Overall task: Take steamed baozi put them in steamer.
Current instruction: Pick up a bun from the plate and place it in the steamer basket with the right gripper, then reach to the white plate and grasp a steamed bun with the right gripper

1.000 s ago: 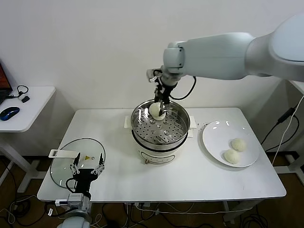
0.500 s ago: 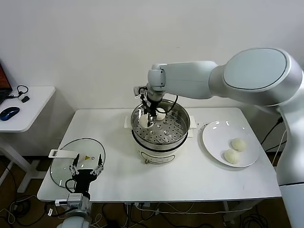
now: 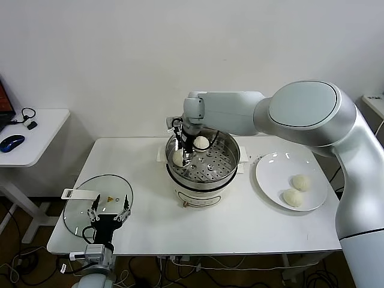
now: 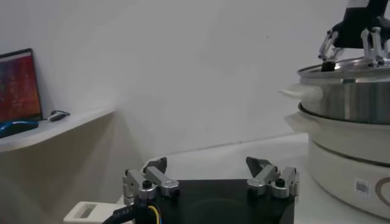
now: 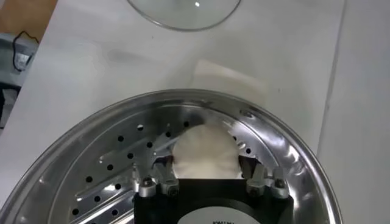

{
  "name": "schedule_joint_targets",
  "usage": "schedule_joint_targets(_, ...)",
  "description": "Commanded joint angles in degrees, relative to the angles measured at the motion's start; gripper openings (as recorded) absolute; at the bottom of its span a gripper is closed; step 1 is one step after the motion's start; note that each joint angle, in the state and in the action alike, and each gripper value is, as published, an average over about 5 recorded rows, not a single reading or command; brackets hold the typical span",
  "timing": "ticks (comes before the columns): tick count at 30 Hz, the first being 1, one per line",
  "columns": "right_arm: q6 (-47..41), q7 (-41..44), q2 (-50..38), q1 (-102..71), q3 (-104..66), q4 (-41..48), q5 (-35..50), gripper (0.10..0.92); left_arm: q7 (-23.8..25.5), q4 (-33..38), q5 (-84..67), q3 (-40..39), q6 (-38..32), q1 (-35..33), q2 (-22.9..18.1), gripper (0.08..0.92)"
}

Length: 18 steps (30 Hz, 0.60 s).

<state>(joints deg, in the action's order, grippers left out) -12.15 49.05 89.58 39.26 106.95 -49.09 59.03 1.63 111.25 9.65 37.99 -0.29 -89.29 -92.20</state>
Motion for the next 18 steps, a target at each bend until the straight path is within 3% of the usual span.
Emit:
schedule_joint_targets(1, 0.5, 1.0, -1.4, 3.3, -0.1, -2.1, 1.2, 0.808, 0.0, 0.7, 0.2, 0.2, 0.0, -0.4, -1.5, 0.823)
schedule_joint_targets(18, 6.5, 9.3, -19.7, 20.2, 7.5, -15.4, -0.2, 0.823, 0.0, 2.0, 1.9, -1.0, 0.1, -1.3, -2.6, 0.823)
